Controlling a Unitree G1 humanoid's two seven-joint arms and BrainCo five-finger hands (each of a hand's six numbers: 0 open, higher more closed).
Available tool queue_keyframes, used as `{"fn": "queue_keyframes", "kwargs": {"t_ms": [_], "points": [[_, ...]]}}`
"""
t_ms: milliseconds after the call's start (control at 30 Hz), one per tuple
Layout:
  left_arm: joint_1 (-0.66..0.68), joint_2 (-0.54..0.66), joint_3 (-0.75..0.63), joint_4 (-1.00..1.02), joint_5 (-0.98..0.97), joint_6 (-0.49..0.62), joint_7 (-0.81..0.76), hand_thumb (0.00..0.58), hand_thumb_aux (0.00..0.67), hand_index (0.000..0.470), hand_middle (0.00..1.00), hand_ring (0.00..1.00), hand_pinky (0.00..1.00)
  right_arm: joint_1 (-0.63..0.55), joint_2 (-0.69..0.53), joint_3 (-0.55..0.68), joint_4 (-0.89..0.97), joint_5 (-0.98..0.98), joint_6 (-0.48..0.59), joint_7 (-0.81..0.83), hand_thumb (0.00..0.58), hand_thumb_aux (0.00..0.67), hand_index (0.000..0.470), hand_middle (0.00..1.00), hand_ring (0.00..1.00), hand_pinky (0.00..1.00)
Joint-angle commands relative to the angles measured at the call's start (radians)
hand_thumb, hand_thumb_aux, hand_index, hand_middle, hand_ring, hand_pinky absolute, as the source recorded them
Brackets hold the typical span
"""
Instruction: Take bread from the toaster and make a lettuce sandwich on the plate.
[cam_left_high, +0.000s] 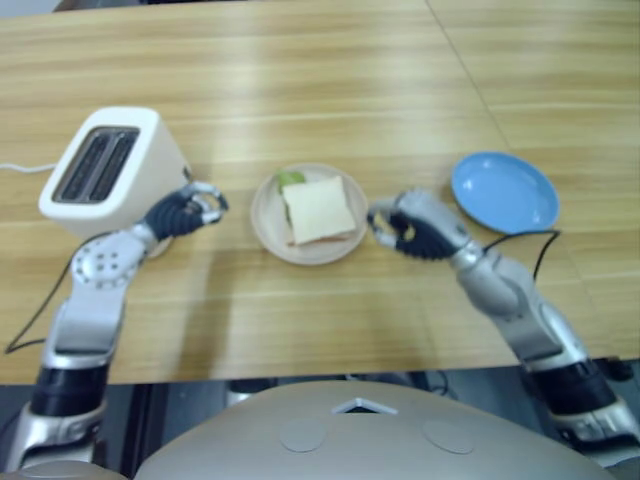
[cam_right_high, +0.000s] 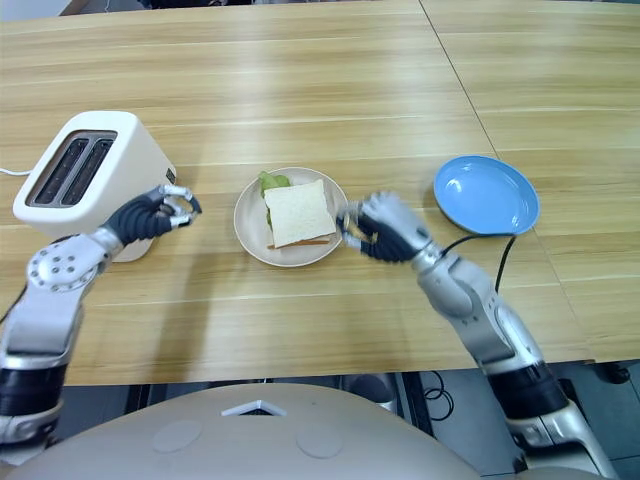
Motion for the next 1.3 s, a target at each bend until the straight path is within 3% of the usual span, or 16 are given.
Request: {"fn": "queue_keyframes", "kwargs": {"t_ms": [33, 167, 333, 500, 633, 767, 800, 833, 867, 900, 933, 967, 1000, 1133, 1300], "points": [[0.059, 0.069, -0.084, -0.02, 0.056, 0.009, -0.057, 0.58, 0.67, 0.46, 1.0, 1.0, 1.0, 0.023, -0.004, 0.067, 0.045, -0.009, 0.044, 0.124, 0.58, 0.67, 0.46, 1.0, 1.0, 1.0], [0.068, 0.087, -0.295, 0.069, 0.171, -0.071, -0.097, 0.58, 0.67, 0.46, 1.0, 1.0, 1.0, -0.008, 0.024, 0.109, 0.097, -0.053, 0.071, 0.158, 0.58, 0.67, 0.46, 1.0, 1.0, 1.0], [0.006, 0.004, -0.486, 0.233, 0.276, -0.092, -0.08, 0.58, 0.67, 0.46, 1.0, 1.0, 1.0, -0.101, 0.069, 0.152, 0.196, -0.127, 0.072, 0.139, 0.58, 0.67, 0.46, 1.0, 1.0, 1.0], [-0.134, -0.122, -0.514, 0.423, 0.314, -0.078, -0.018, 0.58, 0.67, 0.46, 1.0, 1.0, 1.0, -0.235, 0.129, 0.195, 0.369, -0.206, 0.061, 0.071, 0.58, 0.67, 0.46, 1.0, 1.0, 1.0], [-0.228, -0.209, -0.53, 0.587, 0.35, -0.088, 0.053, 0.58, 0.67, 0.46, 1.0, 1.0, 1.0, -0.408, 0.194, 0.238, 0.61, -0.285, 0.054, -0.054, 0.58, 0.67, 0.46, 1.0, 1.0, 1.0], [-0.348, -0.316, -0.462, 0.724, 0.342, -0.103, 0.193, 0.58, 0.667, 0.458, 1.0, 1.0, 1.0, -0.575, 0.263, 0.281, 0.873, -0.338, 0.02, -0.229, 0.58, 0.67, 0.46, 1.0, 1.0, 1.0], [-0.376, -0.332, -0.442, 0.753, 0.34, -0.11, 0.228, 0.577, 0.623, 0.428, 1.0, 1.0, 1.0, -0.609, 0.274, 0.29, 0.923, -0.357, 0.019, -0.287, 0.58, 0.665, 0.456, 1.0, 1.0, 1.0], [-0.398, -0.339, -0.428, 0.777, 0.345, -0.116, 0.256, 0.578, 0.631, 0.433, 1.0, 1.0, 1.0, -0.64, 0.28, 0.304, 0.967, -0.382, 0.022, -0.344, 0.508, 0.434, 0.298, 0.56, 0.56, 0.56], [-0.414, -0.343, -0.414, 0.795, 0.349, -0.122, 0.284, 0.564, 0.557, 0.382, 1.0, 1.0, 1.0, -0.661, 0.281, 0.315, 0.999, -0.401, 0.02, -0.396, 0.209, 0.134, 0.092, 0.0, 0.0, 0.0], [-0.423, -0.343, -0.393, 0.802, 0.346, -0.125, 0.312, 0.271, 0.181, 0.124, 1.0, 1.0, 1.0, -0.673, 0.278, 0.317, 1.014, -0.406, 0.011, -0.44, 0.0, 0.0, 0.0, 0.0, 0.0, 0.0], [-0.427, -0.338, -0.375, 0.8, 0.346, -0.129, 0.337, 0.0, 0.0, 0.0, 0.77, 0.77, 0.77, -0.677, 0.27, 0.315, 1.014, -0.405, -0.002, -0.477, 0.0, 0.0, 0.0, 0.0, 0.0, 0.0], [-0.425, -0.328, -0.357, 0.79, 0.344, -0.138, 0.359, 0.0, 0.0, 0.0, 0.06, 0.06, 0.06, -0.673, 0.258, 0.309, 0.999, -0.403, -0.018, -0.511, 0.0, 0.0, 0.0, 0.0, 0.0, 0.0], [-0.419, -0.318, -0.335, 0.771, 0.34, -0.161, 0.383, 0.0, 0.0, 0.0, 0.0, 0.0, 0.0, -0.663, 0.242, 0.296, 0.972, -0.392, -0.038, -0.542, 0.0, 0.0, 0.0, 0.0, 0.0, 0.0], [-0.393, -0.325, -0.203, 0.687, 0.281, -0.257, 0.504, 0.0, 0.0, 0.0, 0.0, 0.0, 0.0, -0.583, 0.188, 0.19, 0.828, -0.262, -0.134, -0.588, 0.0, 0.0, 0.0, 0.0, 0.0, 0.0], [-0.407, -0.433, -0.048, 0.661, 0.1, -0.441, 0.587, 0.0, 0.0, 0.0, 0.0, 0.0, 0.0, -0.433, 0.219, -0.057, 0.587, 0.148, -0.263, -0.544, 0.0, 0.0, 0.0, 0.0, 0.0, 0.0]]}}
